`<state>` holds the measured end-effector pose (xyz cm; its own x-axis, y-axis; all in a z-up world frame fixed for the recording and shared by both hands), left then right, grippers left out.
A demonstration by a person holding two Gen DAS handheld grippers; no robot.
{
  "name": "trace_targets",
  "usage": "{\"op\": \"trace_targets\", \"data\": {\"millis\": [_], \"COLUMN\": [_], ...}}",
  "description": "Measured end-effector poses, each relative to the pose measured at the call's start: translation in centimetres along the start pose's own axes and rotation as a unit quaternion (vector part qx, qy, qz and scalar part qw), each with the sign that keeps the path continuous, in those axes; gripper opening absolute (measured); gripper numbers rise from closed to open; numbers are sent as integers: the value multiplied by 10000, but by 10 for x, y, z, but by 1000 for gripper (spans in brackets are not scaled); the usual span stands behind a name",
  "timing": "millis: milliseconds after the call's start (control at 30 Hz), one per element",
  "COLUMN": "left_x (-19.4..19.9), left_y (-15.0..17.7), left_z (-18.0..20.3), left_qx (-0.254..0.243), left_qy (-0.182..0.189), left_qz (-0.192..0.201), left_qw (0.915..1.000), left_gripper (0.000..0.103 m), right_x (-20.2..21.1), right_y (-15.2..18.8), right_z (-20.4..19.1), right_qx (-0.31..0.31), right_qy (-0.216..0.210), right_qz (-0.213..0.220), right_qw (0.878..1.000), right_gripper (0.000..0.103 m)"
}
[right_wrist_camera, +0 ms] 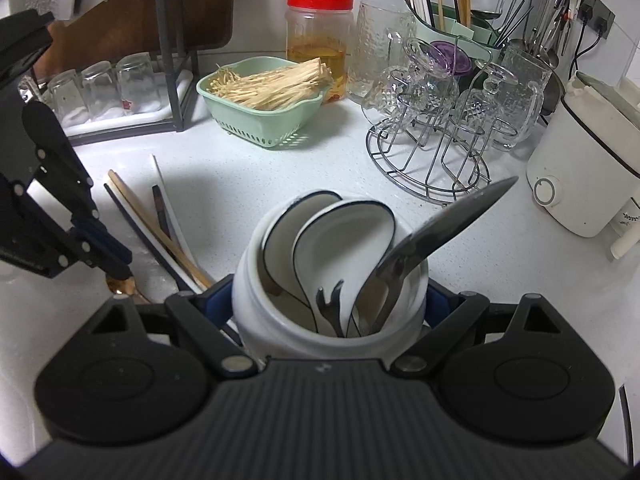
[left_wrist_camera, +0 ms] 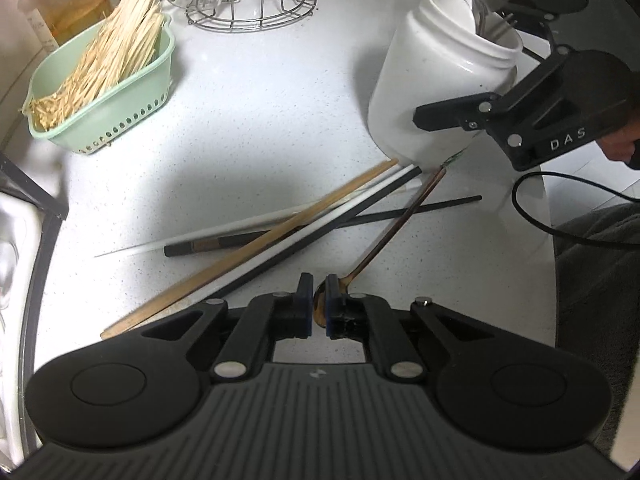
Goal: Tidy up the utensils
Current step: 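Close the left tool on the copper spoon bowl and lift it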
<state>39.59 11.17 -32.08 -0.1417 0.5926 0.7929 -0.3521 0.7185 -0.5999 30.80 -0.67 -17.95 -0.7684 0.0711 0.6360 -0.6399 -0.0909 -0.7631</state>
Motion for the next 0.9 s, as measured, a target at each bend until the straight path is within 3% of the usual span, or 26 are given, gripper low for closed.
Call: {"op": "trace_targets", "data": {"millis": [233, 500, 567, 633, 700, 900], "left_x": [2, 14, 15, 15, 15, 7], "left_y": [5, 7, 9, 10, 12, 21], "left_z": [-1, 2, 4, 7, 12, 23], "left_qx": [151, -70, -155, -279, -536, -1362], "left_qy": [191, 226, 284, 305, 294, 318], "left_qz": [11, 180, 166, 170, 219, 106], "left_qw": [9997, 9996, 9993, 9990, 9979, 9901], "left_gripper": [6, 7, 12, 39, 50, 51], "right_x": [-5, -9, -9, -9, -9, -10], "right_y": [-2, -5, -5, -4, -4, -4], "right_z": [0, -1, -1, -1, -1, 0], "right_qx": [-4, -7, -7, -8, -6, -1], "right_qy": [33, 48, 52, 52, 55, 74], "right_qz": [12, 14, 15, 16, 15, 5], "right_qw": [10000, 10000, 10000, 10000, 10000, 10000], "right_gripper": [93, 93, 93, 93, 93, 93]}}
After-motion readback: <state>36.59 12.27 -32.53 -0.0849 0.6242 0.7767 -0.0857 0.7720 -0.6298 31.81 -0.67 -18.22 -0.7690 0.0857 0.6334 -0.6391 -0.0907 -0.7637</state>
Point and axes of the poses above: each gripper's, at about its wrist camera, not at the fingertips, and x roughly against the way its jaws point, z to its right, y to its underside, the point moved 9 cm from there along -x, roughly the way its jaws point, and after that the axes turned 14 degrees about z, right-handed, at the moved point
